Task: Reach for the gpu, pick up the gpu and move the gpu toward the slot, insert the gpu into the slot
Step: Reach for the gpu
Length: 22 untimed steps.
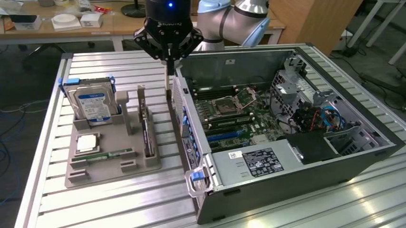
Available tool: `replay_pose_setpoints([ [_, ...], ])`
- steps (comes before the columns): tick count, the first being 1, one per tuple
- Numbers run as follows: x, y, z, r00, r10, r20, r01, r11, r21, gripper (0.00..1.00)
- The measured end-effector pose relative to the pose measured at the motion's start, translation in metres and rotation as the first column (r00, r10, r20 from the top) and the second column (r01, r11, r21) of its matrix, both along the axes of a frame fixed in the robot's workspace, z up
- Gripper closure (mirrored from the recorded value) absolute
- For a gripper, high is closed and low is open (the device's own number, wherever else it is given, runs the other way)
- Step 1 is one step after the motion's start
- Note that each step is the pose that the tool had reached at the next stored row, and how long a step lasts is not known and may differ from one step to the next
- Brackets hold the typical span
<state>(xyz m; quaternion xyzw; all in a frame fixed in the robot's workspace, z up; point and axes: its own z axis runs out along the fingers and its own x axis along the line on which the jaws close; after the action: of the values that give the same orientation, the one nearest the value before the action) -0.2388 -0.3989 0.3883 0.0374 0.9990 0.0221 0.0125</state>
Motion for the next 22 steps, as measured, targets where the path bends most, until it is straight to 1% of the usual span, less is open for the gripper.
replay_pose_setpoints([
  [22, -0.03, 0.0, -0.0013, 1.0, 0.0, -0.0001, 0.0, 1.0, -0.0001, 0.9],
])
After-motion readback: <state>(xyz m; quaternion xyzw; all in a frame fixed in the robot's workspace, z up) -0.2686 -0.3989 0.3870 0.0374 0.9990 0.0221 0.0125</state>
